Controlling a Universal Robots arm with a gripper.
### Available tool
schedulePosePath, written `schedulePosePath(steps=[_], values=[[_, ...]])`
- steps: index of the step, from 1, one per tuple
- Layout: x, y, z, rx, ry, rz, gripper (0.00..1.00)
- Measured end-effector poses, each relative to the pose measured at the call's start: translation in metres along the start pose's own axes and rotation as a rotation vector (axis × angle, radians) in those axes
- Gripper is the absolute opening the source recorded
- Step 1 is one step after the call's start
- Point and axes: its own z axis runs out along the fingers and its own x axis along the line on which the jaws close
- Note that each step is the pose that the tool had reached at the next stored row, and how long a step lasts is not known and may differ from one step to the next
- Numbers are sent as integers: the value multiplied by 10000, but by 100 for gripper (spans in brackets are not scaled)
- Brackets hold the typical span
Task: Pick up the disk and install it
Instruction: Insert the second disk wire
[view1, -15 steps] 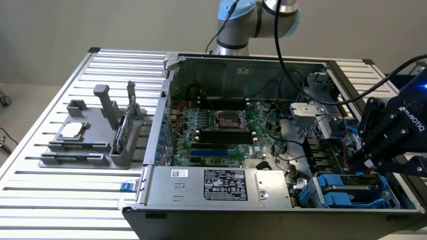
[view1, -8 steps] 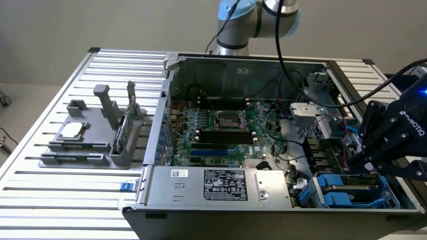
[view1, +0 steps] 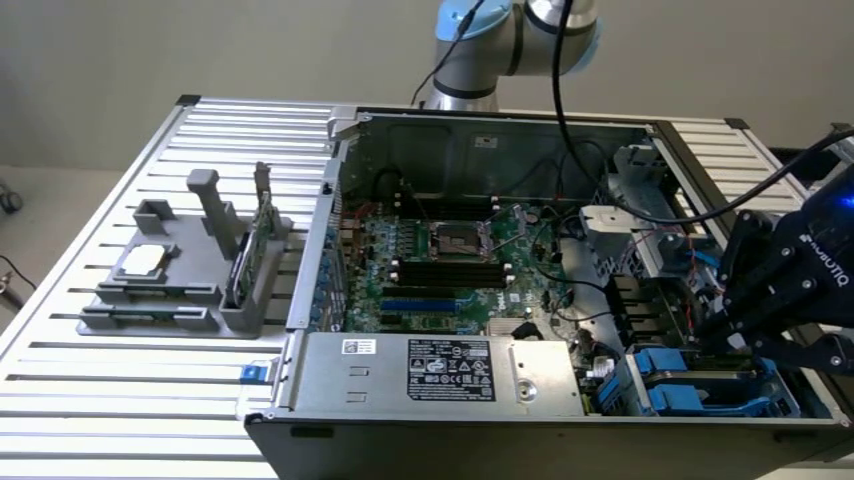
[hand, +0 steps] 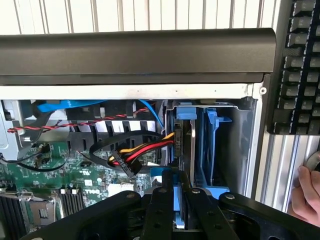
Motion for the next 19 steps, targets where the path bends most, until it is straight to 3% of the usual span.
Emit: schedulePosePath(steps=[19], values=[[-26, 12, 49, -26, 80, -14, 16]])
